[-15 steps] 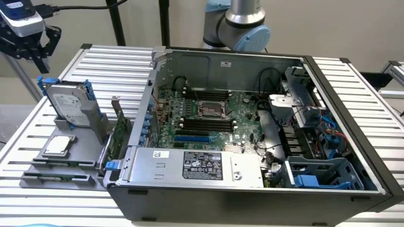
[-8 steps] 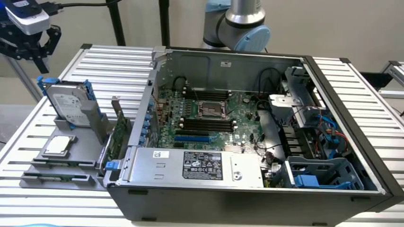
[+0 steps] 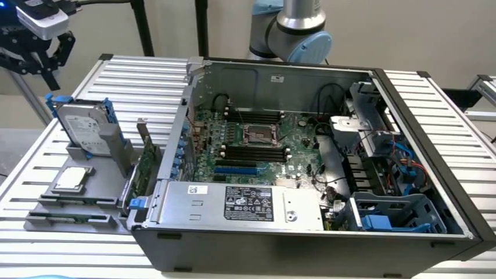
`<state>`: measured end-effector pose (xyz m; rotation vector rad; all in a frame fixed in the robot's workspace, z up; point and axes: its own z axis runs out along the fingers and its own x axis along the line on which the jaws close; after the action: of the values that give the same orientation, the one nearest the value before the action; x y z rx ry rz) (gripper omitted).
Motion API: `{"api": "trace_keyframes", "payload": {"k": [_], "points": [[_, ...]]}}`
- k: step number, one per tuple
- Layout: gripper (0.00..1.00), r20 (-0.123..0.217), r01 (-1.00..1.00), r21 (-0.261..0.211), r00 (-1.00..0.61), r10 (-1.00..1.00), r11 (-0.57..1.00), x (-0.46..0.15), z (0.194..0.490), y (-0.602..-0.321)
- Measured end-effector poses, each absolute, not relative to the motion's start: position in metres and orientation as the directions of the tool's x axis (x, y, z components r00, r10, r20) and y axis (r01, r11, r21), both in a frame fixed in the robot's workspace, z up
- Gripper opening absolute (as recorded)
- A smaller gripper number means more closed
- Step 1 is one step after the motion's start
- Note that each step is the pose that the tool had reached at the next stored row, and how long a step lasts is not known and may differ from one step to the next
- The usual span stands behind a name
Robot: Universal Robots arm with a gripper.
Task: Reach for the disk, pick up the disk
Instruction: 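Reach for the disk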
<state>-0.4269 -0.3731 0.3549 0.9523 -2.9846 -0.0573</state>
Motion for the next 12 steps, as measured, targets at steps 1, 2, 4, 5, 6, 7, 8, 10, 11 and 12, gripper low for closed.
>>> {"api": "trace_keyframes", "payload": {"k": [1, 2, 4, 5, 6, 7, 8, 10, 11, 12], "points": [[0.11, -0.003, -0.594, 0.037, -0.805, -0.594, 0.804, -0.4269, 0.3549, -0.3731], [0.11, -0.004, -0.608, 0.037, -0.794, -0.608, 0.793, -0.4269, 0.3549, -0.3731], [0.11, -0.004, -0.637, 0.037, -0.771, -0.637, 0.770, -0.4269, 0.3549, -0.3732], [0.11, -0.005, -0.651, 0.036, -0.759, -0.651, 0.758, -0.4269, 0.3548, -0.3732], [0.11, -0.005, -0.663, 0.036, -0.748, -0.664, 0.748, -0.4269, 0.3549, -0.3731], [0.11, -0.006, -0.677, 0.035, -0.735, -0.678, 0.735, -0.4269, 0.3549, -0.3731], [0.11, -0.006, -0.691, 0.035, -0.723, -0.691, 0.722, -0.4269, 0.3549, -0.3731], [0.11, -0.008, -0.717, 0.033, -0.697, -0.717, 0.696, -0.4269, 0.3548, -0.3731], [0.11, -0.008, -0.729, 0.033, -0.684, -0.730, 0.683, -0.4269, 0.3548, -0.3731], [0.11, -0.009, -0.742, 0.032, -0.671, -0.742, 0.670, -0.4269, 0.3548, -0.3731]]}}
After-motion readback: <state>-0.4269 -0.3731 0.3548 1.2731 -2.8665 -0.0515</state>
